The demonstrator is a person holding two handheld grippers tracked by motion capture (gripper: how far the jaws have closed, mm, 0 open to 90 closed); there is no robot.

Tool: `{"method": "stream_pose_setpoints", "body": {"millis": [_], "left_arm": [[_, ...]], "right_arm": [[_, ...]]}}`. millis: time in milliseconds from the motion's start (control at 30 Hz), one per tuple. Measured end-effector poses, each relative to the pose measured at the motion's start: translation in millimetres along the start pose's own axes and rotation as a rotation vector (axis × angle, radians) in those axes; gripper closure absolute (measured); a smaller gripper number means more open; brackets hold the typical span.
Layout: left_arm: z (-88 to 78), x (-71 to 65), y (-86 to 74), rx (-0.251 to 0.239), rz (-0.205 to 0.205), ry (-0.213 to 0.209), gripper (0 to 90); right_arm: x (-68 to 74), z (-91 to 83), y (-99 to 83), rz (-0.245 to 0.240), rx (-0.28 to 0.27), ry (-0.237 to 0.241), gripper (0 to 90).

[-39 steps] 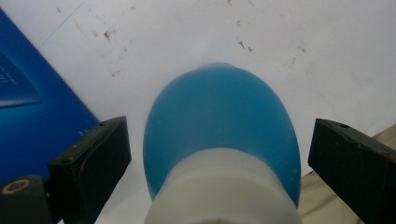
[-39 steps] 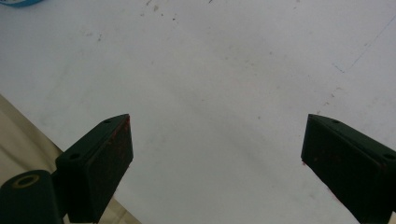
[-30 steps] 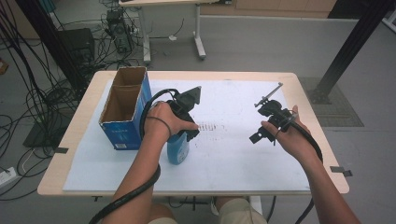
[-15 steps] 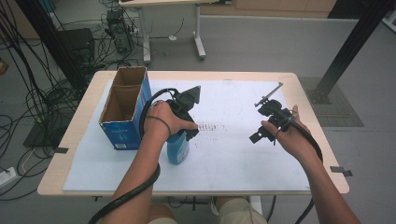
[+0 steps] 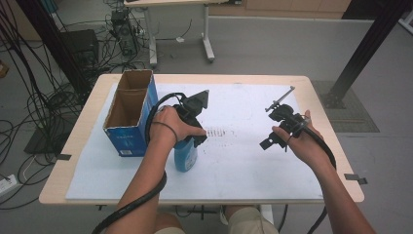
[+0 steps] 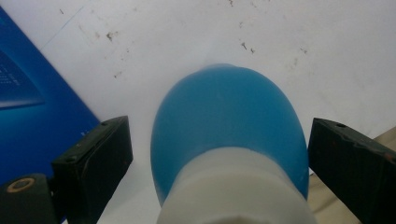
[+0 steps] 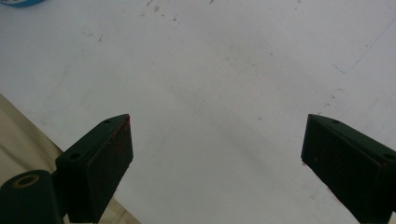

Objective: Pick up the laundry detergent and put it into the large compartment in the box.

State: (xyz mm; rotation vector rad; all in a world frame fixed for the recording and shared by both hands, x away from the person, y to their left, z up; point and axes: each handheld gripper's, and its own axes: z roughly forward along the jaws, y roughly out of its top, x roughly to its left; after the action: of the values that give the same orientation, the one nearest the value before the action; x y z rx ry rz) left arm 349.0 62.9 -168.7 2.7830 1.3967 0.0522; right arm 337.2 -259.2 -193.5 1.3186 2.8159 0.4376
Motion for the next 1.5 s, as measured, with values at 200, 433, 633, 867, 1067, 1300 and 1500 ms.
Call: {"method": "stream_pose_setpoints", "body": {"millis": [200, 433, 633, 867, 1067, 1300, 1500], "left_arm": [[0.7, 0.2, 0.2, 0.005, -0.001, -0.001, 7.4], [3.2, 1.4, 0.4, 0.009, -0.005, 0.000, 7.1], [5.4, 2.0, 1.8, 0.014, 0.000, -0.006, 8.0], [7.1, 4.1, 3.5, 0.018, 0.003, -0.016, 15.2], [7.9, 4.0, 5.2, 0.021, 0.003, -0.014, 18.8], [8.2, 6.0, 2.4, 0.015, -0.002, -0.018, 25.4], [4.7, 7.7, 1.0, 0.008, 0.001, -0.030, 31.8]], "right_arm": [[1.9, -0.3, 1.1, -0.006, -0.004, 0.001, 9.1], [1.4, -0.4, 0.4, -0.003, -0.003, -0.002, 9.1], [0.6, -0.2, 0.3, -0.003, -0.005, 0.002, 9.1], [-0.3, -0.4, 0.5, -0.004, -0.004, 0.002, 9.2], [-0.3, 0.2, 0.9, -0.005, -0.005, 0.002, 9.2], [-0.1, 1.0, 0.9, -0.008, -0.005, 0.003, 9.2], [0.7, 2.0, 0.6, -0.012, -0.009, 0.006, 9.2]]}}
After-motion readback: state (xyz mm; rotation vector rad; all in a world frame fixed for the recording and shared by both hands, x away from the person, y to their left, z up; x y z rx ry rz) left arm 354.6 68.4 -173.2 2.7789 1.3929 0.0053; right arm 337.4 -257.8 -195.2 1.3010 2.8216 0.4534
